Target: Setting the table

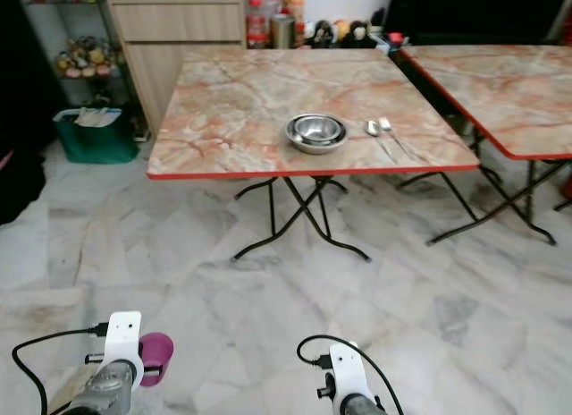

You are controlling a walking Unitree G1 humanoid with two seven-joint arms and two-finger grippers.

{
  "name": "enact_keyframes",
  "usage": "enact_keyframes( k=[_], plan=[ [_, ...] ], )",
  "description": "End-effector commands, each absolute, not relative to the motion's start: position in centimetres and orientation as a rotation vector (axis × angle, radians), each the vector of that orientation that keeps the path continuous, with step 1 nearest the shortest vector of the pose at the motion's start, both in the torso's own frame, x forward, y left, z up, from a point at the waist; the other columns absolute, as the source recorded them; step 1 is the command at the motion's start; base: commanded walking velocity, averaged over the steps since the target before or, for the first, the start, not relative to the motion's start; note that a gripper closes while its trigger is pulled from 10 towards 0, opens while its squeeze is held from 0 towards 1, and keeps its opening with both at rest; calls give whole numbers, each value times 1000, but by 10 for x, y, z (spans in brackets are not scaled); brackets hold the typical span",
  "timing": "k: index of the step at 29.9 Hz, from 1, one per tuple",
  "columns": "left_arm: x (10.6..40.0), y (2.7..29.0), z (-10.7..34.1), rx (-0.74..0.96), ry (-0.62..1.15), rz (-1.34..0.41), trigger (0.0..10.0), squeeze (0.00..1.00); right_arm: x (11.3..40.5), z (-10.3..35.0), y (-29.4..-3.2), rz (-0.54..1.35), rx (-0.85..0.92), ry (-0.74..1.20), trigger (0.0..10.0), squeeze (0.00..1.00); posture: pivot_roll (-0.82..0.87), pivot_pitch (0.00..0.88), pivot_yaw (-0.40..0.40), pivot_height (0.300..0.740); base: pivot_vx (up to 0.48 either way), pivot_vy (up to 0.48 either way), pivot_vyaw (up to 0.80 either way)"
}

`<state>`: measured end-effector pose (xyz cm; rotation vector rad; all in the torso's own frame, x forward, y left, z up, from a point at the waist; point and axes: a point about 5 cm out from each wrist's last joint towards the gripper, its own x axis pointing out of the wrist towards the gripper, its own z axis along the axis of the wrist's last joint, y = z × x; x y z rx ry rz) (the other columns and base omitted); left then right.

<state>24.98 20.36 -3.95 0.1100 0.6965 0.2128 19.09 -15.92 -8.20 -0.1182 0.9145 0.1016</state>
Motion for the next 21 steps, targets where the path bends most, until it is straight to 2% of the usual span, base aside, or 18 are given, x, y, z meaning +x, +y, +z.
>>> enact_keyframes(
  k=[1,21],
  plan=[
    [243,209,-43,120,721,221,10000,0,196,-80,-157,100,-114,902,10000,0,8,0,-12,740,330,0,675],
    [243,206,-44,113,725,219,10000,0,198,-78,-163,83,-109,899,10000,0,6,0,-23,740,332,0,23]
  ],
)
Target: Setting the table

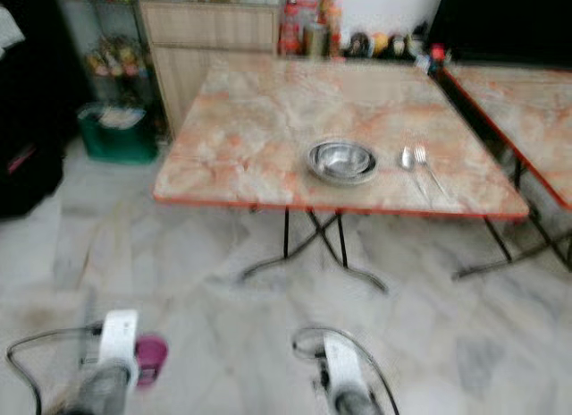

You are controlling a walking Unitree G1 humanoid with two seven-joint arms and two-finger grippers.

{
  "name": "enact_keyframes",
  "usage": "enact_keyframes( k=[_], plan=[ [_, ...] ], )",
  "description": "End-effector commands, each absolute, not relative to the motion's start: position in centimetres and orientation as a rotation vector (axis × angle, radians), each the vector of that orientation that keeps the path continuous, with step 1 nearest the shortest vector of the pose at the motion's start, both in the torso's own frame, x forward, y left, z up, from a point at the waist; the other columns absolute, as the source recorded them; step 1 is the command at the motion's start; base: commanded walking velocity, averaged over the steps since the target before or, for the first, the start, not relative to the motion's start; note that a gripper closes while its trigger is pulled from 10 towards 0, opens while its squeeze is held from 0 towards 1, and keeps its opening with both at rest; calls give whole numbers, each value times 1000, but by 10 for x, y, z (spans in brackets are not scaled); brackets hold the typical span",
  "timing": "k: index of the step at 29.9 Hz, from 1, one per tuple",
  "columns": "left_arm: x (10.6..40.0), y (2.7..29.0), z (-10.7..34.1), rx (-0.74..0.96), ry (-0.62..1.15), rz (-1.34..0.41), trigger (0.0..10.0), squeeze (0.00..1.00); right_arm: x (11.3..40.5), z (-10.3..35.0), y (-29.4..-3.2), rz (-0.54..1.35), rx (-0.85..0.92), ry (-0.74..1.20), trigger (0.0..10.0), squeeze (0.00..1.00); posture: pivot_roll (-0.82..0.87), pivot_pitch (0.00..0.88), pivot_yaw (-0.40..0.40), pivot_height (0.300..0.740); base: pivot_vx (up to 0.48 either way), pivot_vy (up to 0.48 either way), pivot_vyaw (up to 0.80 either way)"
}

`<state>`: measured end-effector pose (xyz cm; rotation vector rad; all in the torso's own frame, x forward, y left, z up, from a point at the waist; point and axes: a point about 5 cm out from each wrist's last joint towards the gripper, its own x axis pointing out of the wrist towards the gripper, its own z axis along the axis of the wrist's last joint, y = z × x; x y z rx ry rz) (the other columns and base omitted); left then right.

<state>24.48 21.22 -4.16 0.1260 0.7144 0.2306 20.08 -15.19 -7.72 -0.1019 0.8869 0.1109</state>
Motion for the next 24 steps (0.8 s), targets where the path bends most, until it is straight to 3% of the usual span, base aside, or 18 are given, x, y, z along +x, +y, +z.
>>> enact_keyframes(
  k=[1,24],
  plan=[
    [243,205,-45,112,726,218,10000,0,198,-78,-163,82,-109,899,10000,0,6,0,-23,740,334,0,0],
    [239,203,-48,104,735,216,10000,0,196,-79,-164,87,-115,906,10000,0,4,0,-27,740,331,0,0]
  ],
)
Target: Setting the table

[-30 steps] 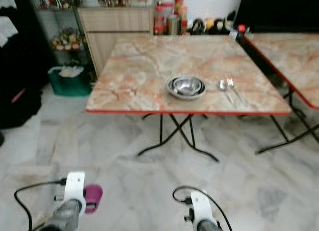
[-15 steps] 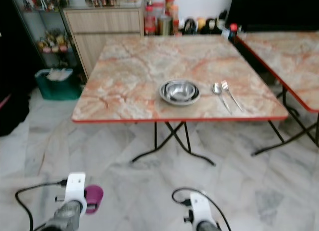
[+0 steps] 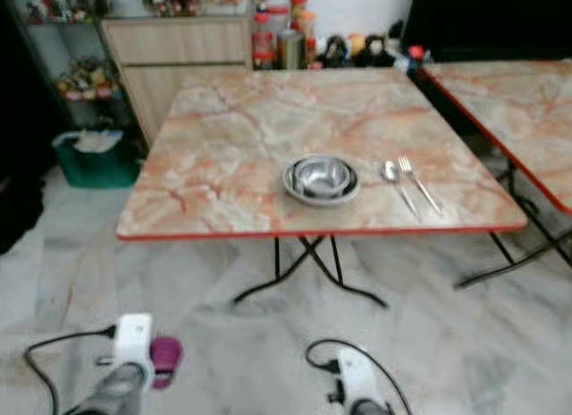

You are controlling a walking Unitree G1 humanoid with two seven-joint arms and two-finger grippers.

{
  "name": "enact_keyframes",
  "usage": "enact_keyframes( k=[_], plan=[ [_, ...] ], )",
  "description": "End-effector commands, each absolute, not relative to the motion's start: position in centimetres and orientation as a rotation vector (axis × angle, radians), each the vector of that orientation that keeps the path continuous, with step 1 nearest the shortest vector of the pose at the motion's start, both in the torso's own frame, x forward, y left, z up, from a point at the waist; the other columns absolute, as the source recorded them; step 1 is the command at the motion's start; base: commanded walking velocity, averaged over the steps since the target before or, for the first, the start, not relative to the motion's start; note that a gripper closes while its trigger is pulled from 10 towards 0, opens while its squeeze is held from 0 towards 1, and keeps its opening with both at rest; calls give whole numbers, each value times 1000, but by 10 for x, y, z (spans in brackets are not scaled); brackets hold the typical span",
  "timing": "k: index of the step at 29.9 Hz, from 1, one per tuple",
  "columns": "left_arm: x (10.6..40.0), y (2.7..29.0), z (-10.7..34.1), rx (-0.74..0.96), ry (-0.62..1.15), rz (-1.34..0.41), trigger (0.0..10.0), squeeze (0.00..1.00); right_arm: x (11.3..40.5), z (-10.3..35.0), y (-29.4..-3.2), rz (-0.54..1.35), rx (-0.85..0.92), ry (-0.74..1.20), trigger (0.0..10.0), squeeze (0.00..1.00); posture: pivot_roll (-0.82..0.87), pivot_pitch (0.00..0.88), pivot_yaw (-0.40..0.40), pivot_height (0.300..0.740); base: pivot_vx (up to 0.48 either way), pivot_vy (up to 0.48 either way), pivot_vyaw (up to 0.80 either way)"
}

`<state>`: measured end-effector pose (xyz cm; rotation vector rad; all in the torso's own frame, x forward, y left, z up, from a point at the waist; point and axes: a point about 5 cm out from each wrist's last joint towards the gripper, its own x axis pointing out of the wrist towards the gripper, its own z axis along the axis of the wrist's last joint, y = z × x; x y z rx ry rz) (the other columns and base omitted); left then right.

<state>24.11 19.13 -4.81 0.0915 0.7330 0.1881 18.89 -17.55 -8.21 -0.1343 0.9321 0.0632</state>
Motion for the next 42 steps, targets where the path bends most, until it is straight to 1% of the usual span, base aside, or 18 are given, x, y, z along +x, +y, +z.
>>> enact_keyframes(
  k=[1,7,11,13,16,19,23,24,26,29,30,31,32,33,35,36,37,42],
  plan=[
    [239,203,-48,104,735,216,10000,0,196,-79,-164,87,-115,906,10000,0,4,0,-27,740,330,0,0],
    [240,204,-47,116,733,223,10000,0,197,-79,-163,92,-118,905,10000,0,11,0,-33,740,213,0,0],
    [237,214,-46,120,719,290,10000,0,197,-79,-163,95,-118,906,10000,0,15,0,-33,740,0,0,0],
    [242,238,-33,144,634,455,10000,0,197,-79,-162,97,-117,906,10000,0,13,0,-32,740,0,0,0],
    [246,252,-22,184,571,557,10000,0,197,-79,-161,97,-117,907,10000,0,16,0,-35,740,0,0,0],
    [261,271,4,230,416,682,10000,0,197,-79,-162,100,-120,907,10000,0,23,0,-39,740,0,0,0],
    [287,276,44,276,194,730,10000,0,196,-79,-162,103,-125,910,10000,0,23,0,-39,740,0,0,0],
    [301,273,61,247,105,720,10000,0,197,-79,-162,104,-126,910,10000,0,24,0,-40,740,0,0,0],
    [309,268,70,212,68,691,10000,0,197,-79,-162,104,-126,909,10000,0,21,0,-41,740,0,0,0],
    [340,237,106,83,-87,514,10000,0,197,-79,-162,105,-123,908,10000,0,19,0,-41,740,0,0,0],
    [347,227,115,77,-127,453,10000,0,197,-79,-162,105,-122,908,10000,0,19,0,-41,740,0,0,0],
    [359,204,134,76,-202,330,10000,0,197,-79,-161,105,-122,909,10000,0,19,0,-41,740,0,0,0],
    [362,196,140,74,-222,291,10000,0,197,-79,-161,105,-122,909,10000,0,19,0,-41,740,0,0,0],
    [364,192,143,72,-234,272,10000,0,197,-79,-161,105,-123,909,10000,0,16,0,-41,740,0,0,0],
    [372,167,155,49,-252,148,10000,0,196,-79,-162,104,-125,911,10000,0,16,0,-41,740,0,0,0],
    [372,167,155,49,-252,148,10000,0,196,-79,-162,104,-125,911,10000,0,16,0,-41,740,0,0,0],
    [376,154,158,7,-239,75,10000,0,195,-80,-162,101,-125,912,10000,0,2,0,-32,740,0,0,0],
    [377,133,155,-58,-190,-46,10000,0,193,-81,-165,82,-117,917,10000,0,-15,0,-25,740,0,0,0]
  ],
)
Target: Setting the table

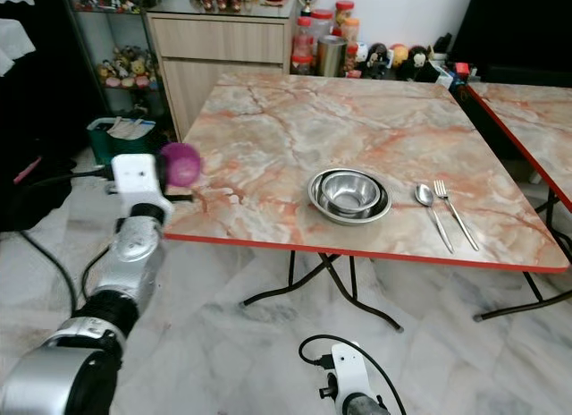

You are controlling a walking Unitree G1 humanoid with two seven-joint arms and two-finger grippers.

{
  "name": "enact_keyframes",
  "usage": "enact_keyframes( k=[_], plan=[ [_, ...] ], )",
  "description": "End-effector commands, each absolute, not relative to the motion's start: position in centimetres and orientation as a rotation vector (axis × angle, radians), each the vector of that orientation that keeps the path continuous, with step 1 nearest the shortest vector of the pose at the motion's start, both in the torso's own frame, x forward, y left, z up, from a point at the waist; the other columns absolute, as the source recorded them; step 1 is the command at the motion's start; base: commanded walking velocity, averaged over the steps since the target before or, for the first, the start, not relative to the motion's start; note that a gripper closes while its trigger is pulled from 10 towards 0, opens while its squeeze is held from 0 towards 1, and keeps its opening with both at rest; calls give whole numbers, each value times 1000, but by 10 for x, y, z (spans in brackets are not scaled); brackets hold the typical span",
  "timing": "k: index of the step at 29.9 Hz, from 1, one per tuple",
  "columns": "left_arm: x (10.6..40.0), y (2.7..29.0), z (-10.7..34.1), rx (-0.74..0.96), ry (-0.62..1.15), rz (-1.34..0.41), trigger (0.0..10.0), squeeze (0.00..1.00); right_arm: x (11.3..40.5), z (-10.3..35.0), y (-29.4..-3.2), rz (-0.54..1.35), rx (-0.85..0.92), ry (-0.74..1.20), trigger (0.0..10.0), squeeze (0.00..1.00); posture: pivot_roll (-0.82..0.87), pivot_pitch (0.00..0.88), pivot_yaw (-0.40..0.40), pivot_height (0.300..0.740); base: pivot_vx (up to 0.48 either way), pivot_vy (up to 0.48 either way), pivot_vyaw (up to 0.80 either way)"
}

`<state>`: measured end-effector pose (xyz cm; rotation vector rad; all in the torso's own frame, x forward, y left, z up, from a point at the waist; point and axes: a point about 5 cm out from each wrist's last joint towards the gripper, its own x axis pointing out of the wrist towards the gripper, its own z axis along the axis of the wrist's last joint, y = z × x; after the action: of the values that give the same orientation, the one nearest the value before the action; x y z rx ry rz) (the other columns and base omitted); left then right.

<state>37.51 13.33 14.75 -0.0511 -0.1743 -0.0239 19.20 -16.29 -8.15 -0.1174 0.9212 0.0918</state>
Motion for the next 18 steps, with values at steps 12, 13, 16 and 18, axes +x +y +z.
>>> enact_keyframes(
  k=[12,13,16,18],
  plan=[
    [374,122,153,-72,-183,-117,10000,0,184,-85,-170,68,-128,941,10000,0,-20,0,-23,740,283,0,-109],
    [374,124,154,-70,-182,-118,10000,0,185,-84,-169,73,-128,939,10000,0,-19,0,-23,740,356,0,0],
    [374,124,154,-66,-182,-123,10000,0,186,-84,-168,78,-127,936,10000,0,-16,0,-22,740,359,0,0],
    [373,125,154,-64,-181,-126,10000,0,186,-84,-167,80,-126,935,10000,0,-16,0,-22,740,360,0,0]
  ],
)
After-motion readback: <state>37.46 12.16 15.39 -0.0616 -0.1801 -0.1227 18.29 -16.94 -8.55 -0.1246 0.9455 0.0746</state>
